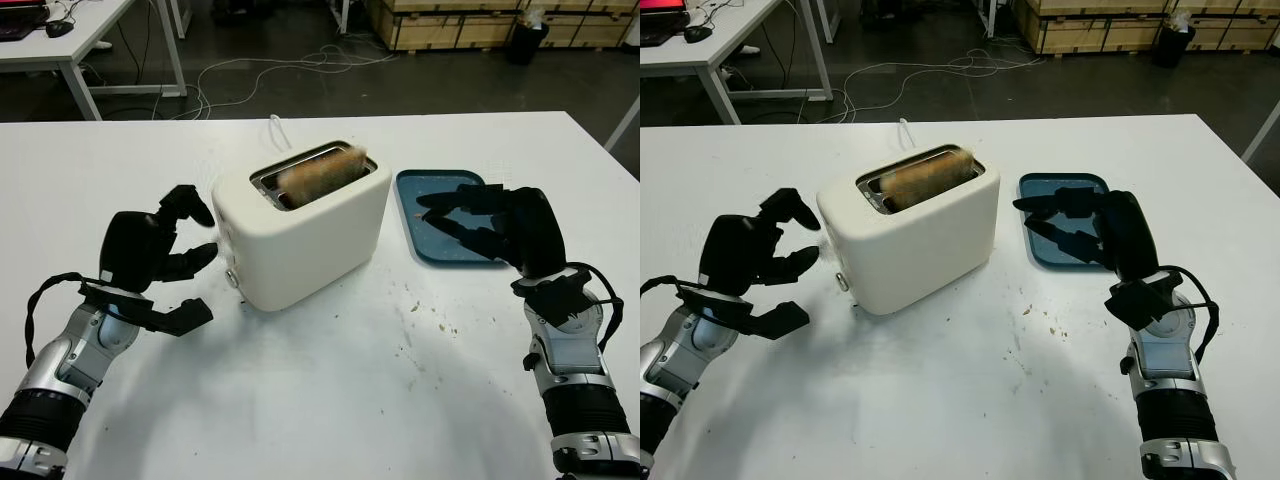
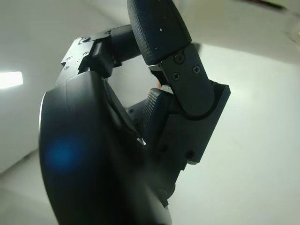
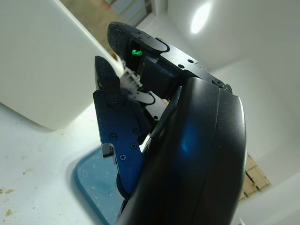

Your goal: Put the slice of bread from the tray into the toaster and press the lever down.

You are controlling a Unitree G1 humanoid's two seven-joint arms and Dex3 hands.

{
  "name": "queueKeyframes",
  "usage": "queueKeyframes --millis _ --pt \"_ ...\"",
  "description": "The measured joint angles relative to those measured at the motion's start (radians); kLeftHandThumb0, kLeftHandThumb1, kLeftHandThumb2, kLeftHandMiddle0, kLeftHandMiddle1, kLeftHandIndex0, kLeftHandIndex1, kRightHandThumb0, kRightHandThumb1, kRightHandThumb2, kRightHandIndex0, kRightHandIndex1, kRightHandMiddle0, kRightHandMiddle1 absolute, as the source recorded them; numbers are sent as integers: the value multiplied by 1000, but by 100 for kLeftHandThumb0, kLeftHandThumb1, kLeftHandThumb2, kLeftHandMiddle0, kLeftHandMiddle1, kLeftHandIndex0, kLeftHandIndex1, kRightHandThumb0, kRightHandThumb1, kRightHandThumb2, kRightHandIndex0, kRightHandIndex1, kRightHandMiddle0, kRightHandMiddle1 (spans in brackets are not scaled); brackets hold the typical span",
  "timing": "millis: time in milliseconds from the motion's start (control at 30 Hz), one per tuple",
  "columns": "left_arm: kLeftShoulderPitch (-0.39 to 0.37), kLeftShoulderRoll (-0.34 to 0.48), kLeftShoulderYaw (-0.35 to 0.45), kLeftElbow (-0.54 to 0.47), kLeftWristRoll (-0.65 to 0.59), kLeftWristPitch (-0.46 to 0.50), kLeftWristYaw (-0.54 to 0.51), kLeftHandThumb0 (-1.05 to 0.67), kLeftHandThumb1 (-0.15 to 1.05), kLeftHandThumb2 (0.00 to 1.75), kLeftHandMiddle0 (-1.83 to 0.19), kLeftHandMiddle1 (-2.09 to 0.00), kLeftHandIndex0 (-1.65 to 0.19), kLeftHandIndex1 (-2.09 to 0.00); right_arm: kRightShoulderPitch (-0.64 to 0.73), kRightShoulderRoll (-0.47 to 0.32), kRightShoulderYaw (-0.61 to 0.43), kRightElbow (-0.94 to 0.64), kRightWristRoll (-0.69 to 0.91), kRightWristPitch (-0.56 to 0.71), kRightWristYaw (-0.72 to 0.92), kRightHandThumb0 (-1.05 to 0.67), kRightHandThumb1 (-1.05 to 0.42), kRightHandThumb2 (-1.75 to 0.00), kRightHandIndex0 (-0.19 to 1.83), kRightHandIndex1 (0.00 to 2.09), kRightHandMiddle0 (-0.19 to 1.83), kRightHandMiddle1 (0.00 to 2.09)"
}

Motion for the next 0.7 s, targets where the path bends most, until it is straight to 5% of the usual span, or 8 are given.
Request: queueKeyframes --millis 100,233,433,700 --pt "-21 15 30 20 -86 -108 -39 -100 92 79 -129 -175 -2 -163 0 1 0 0 0 0 0 -13 -92 -4 80 96 111 0" --pt "-20 82 54 -11 -295 -143 -292 -104 92 68 -114 -175 -20 -151 0 0 0 -2 -28 0 -17 -23 -92 -4 80 94 112 1" --pt "16 268 108 -196 -473 -6 -695 -105 92 71 -146 -175 -9 -152 -1 -2 0 -3 -75 0 -47 -21 -92 -3 83 91 114 2" --pt "-19 344 127 -281 -516 16 -980 -105 92 75 -154 -175 -4 -161 -1 -4 -1 -3 -89 0 -75 -21 -92 -2 84 90 114 2"
